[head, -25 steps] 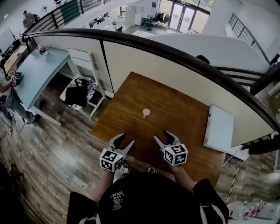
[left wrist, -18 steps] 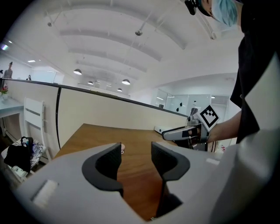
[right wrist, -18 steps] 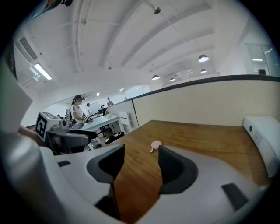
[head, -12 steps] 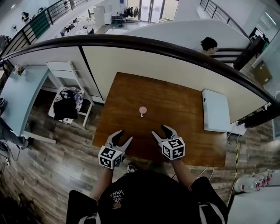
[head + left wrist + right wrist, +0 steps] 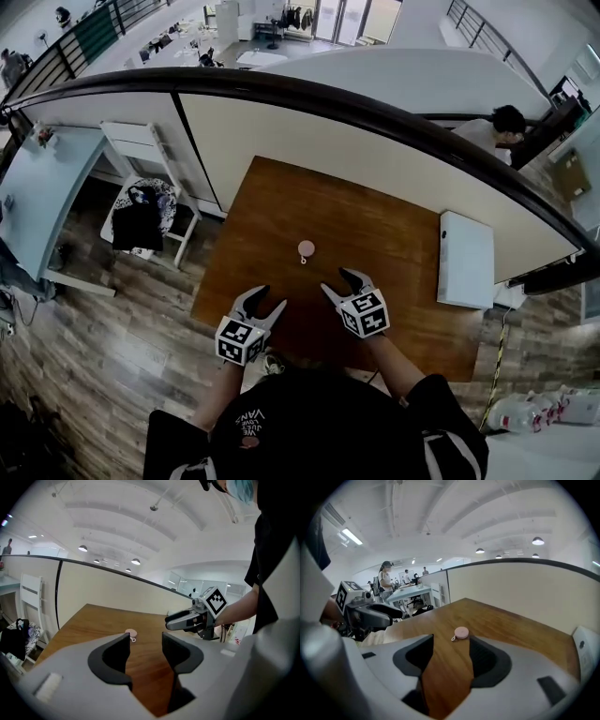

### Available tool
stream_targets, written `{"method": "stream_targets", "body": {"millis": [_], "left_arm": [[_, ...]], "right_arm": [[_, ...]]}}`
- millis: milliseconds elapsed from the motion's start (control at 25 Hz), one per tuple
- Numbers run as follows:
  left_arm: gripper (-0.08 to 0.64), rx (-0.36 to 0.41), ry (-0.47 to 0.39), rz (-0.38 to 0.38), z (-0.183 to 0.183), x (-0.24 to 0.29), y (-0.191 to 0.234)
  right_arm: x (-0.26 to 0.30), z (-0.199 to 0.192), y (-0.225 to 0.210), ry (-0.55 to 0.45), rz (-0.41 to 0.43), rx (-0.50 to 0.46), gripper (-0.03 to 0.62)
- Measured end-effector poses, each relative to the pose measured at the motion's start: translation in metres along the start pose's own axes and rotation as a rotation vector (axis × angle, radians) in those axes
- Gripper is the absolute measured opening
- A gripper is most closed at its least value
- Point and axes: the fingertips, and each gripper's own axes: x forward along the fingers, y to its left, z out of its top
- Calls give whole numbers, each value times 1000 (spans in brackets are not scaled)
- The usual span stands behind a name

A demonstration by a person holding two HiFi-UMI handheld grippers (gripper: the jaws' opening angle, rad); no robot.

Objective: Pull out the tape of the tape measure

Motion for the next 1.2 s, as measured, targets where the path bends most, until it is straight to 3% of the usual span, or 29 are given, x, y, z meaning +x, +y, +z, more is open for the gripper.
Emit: {"method": "stream_targets", "body": {"millis": [640, 880, 1200], "left_arm": [[199, -116, 91, 89, -43, 42, 8], [199, -120, 91, 96, -42, 55, 15], [199, -127, 79, 104, -42, 58, 20]], "right_arm": [[91, -14, -34, 192, 222, -335, 213], [121, -9, -42, 221, 255, -411, 213], [139, -13, -33, 277, 339, -596, 213]]}}
